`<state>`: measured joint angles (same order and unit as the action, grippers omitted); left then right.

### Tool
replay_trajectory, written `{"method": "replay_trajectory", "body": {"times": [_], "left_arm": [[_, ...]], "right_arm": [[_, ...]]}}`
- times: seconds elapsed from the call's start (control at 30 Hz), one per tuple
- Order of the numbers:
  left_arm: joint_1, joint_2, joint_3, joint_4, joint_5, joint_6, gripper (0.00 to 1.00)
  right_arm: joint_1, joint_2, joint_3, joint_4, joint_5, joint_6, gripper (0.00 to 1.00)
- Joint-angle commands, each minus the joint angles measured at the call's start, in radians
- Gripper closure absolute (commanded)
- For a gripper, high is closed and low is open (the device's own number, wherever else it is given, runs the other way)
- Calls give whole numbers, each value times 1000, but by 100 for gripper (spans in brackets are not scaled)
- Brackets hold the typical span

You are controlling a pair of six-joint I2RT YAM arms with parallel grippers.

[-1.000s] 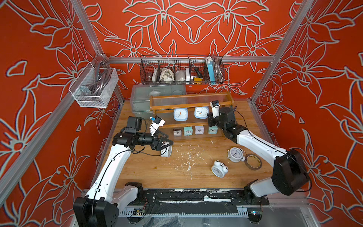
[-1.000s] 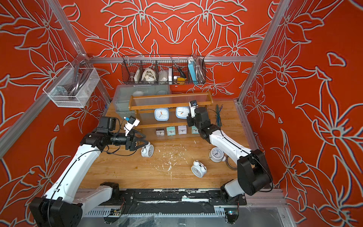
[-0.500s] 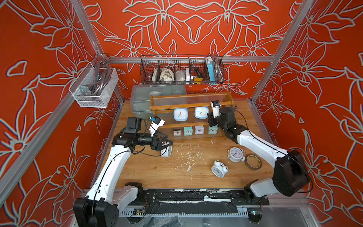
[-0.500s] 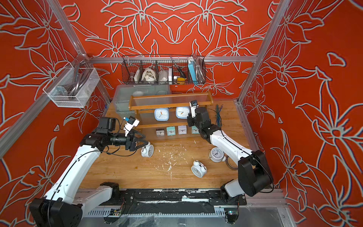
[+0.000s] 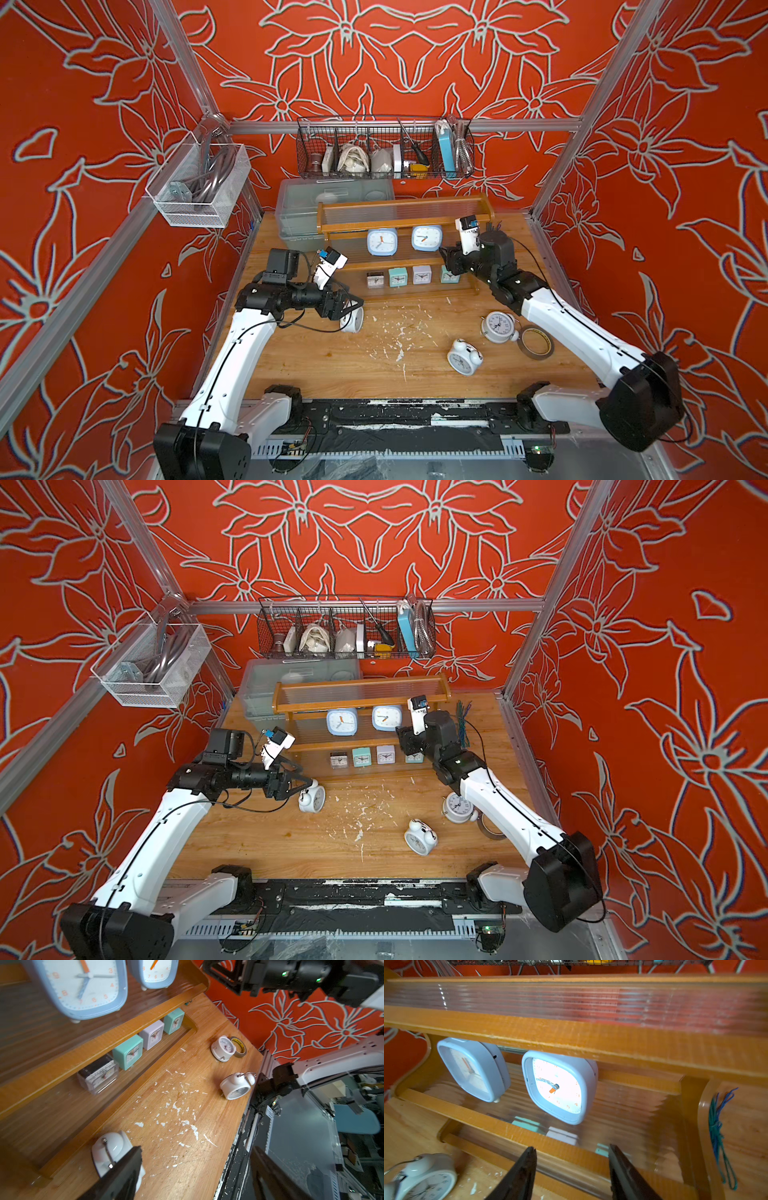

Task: Place the alarm clocks on the shelf by style
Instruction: Place the alarm on the shelf, then pick up the alarm from the center of the board.

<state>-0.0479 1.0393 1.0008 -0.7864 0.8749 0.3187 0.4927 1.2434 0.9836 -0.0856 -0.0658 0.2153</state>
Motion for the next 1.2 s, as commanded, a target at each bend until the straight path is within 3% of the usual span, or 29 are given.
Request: {"method": "replay_trajectory", "body": {"times": [0.0,0.37,0.6,0.87,1.17], "left_arm": [[-14,-25,14,-66,-153,-4,16],[-192,-16,-54,-121,-547,10,12],[-262,76,-98,-52,-670,10,11],[-294,194,-110,27,-693,-13,10],[-314,267,-111,68,-684,-20,21]], "right_arm": [[18,-52,-30,-111,-63,63,35],[114,-200,-132,-150,-78,125,31],[148,-258,-167,-151,-61,133,31],[159,-268,-204,-138,-68,142,31],[168,-275,-236,-112,-67,160,31]]}}
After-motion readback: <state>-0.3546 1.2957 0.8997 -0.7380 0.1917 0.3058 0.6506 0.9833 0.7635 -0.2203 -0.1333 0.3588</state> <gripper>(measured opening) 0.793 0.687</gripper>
